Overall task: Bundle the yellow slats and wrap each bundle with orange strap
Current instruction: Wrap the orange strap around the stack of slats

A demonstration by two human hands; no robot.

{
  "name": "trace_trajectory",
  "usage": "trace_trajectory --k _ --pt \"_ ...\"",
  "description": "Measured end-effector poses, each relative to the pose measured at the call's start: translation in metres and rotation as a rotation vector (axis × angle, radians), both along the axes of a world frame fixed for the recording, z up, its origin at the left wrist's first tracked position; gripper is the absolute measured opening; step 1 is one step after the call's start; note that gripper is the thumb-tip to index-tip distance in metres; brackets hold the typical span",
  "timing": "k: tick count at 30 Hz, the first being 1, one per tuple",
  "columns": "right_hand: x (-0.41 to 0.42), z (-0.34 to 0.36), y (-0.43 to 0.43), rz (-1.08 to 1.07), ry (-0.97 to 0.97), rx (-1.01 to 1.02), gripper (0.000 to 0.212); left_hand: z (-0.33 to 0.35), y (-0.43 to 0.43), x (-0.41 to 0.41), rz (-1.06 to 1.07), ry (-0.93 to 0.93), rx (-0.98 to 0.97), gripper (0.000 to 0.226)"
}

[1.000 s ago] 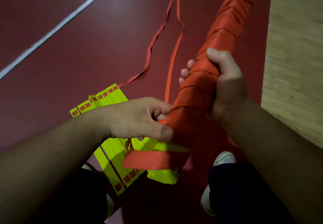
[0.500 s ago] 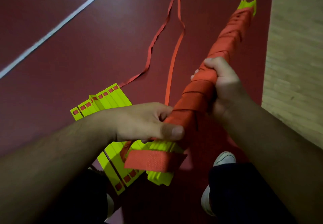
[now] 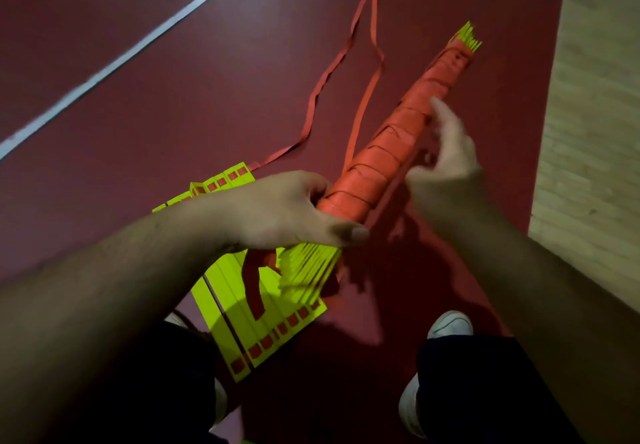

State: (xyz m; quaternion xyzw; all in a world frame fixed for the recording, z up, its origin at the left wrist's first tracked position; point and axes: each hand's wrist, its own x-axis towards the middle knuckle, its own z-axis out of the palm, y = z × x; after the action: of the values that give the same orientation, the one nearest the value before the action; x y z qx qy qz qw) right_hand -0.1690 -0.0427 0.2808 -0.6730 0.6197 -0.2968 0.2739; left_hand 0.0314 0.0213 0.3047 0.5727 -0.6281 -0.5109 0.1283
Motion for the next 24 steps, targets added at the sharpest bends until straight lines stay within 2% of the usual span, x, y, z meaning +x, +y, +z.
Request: trace_trajectory --k 2,3,6,11,14,16,18,19,20,21,22,23,24 --pt "-0.001 -0.01 0.007 0.227 0.328 -0.21 0.1 0.001 -0.002 0.013 -0.029 -0.072 -0.001 0.068" --pt "0.0 -0.013 0.009 0.259 0.448 -0.285 0.102 0.003 -0.002 0.018 -0.049 -0.1 0.003 0.066" --pt "0.001 -0.021 0.013 0.265 0.575 -0.342 0.098 0.006 0.002 0.021 -0.146 -0.102 0.04 0.064" --pt "-0.006 -0.014 0.011 0.458 0.445 -0.37 0.053 0.012 0.008 0.02 -0.206 -0.008 0.073 0.064" --pt "-0.013 -0.018 0.005 0.547 0.35 -0.339 0.048 0.018 0.008 0.029 -0.209 0.067 0.067 0.076" --pt "-0.012 -0.017 0.004 0.551 0.275 -0.273 0.041 0.022 0.004 0.034 -0.073 0.113 0.153 0.099" --pt "-0.007 -0.015 0.005 0.491 0.248 -0.179 0.03 0.015 0.003 0.041 0.065 0.082 0.112 0.094" --pt "-0.007 -0.014 0.006 0.466 0.222 -0.157 0.028 0.014 0.003 0.046 0.105 0.048 0.018 0.098" --pt "-0.008 -0.013 0.006 0.46 0.185 -0.164 0.029 0.004 0.004 0.051 0.082 0.097 -0.088 0.067" --pt "-0.009 -0.014 0.008 0.457 0.164 -0.171 0.034 0.011 -0.002 0.044 0.193 0.145 -0.124 0.03" --pt "-0.01 -0.012 0.009 0.453 0.155 -0.184 0.039 0.01 -0.005 0.046 0.2 0.224 -0.069 0.079" --pt "-0.011 -0.012 0.011 0.444 0.135 -0.184 0.041 0.014 -0.008 0.04 0.353 0.434 0.016 0.079" --pt "-0.011 -0.012 0.01 0.407 0.099 -0.154 0.04 0.016 -0.007 0.039 0.353 0.642 0.017 0.075"
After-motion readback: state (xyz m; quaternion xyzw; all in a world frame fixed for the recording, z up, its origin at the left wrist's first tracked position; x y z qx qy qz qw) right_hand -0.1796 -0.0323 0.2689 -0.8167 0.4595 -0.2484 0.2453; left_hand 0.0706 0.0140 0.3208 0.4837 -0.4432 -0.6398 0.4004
